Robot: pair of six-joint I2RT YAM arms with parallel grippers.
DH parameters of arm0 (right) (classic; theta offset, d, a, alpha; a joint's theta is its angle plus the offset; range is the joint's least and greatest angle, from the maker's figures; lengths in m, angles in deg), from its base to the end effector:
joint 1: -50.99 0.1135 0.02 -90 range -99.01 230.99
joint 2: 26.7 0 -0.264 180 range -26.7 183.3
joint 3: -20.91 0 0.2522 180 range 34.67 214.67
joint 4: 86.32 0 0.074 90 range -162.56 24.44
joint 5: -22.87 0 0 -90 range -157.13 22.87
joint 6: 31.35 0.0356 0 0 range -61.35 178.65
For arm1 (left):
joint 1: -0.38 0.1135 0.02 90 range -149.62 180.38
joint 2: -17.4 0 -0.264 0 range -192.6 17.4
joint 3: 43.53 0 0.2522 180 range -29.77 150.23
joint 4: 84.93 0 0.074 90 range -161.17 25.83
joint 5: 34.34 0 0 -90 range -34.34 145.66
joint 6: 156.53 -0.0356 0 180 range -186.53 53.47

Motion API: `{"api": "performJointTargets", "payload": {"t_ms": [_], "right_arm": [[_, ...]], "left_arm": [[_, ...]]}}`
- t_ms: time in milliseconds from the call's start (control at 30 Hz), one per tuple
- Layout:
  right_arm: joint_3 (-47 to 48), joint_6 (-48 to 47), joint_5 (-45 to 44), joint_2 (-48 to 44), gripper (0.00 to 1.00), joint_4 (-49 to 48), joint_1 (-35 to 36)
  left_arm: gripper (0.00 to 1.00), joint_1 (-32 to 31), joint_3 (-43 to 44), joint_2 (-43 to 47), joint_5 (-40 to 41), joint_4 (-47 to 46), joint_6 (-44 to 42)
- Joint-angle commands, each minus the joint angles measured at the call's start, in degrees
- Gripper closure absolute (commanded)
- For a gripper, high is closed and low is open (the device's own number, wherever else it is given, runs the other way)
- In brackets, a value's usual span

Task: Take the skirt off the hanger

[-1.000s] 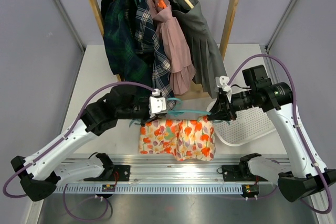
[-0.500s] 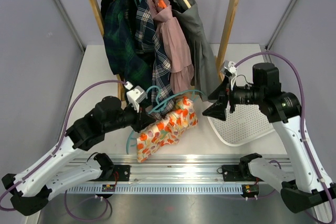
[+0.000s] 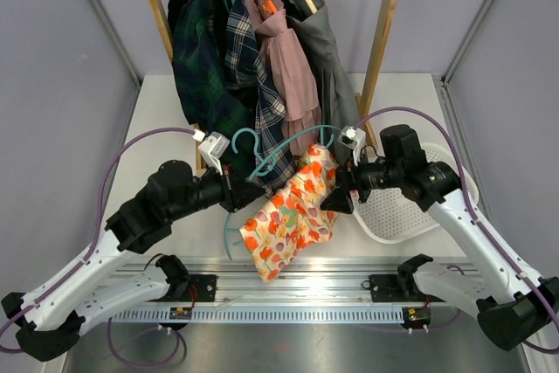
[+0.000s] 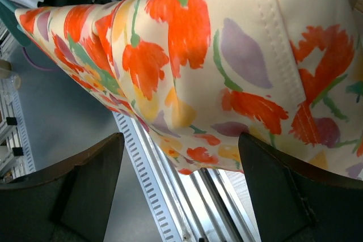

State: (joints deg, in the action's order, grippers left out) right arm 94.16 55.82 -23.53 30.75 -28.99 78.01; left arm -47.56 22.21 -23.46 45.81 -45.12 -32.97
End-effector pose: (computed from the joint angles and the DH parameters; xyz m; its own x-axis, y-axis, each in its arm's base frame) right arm 0.1629 0.1106 0.3385 -0.5510 -0.3211 -0.7703 -0.8171 0.3952 0.4197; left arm 0.0990 -0.1188 0.3642 -0.6094 -0.1376 -0.7808 0.6064 0.5535 -0.5709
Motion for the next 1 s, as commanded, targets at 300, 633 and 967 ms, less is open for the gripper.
{"api": "performJointTargets", "payload": {"t_ms": [300,633,967], "right_arm": [[1.51,14.34,-4.57,4.33,0.73,-16.14,4.44],[11.34,4.18,2.36,0.48,1.00,-10.80,4.35],[26.81,-7.01,-1.22,-5.42,1.00,-9.73,4.35]], "left_arm": [[1.00,0.04,-1.10,1.75,-0.87,-10.22,3.79],[1.00,0.04,-3.56,4.21,5.35,-1.73,-2.88],[1.00,0.04,-0.84,4.91,23.63,15.70,-13.26]]}}
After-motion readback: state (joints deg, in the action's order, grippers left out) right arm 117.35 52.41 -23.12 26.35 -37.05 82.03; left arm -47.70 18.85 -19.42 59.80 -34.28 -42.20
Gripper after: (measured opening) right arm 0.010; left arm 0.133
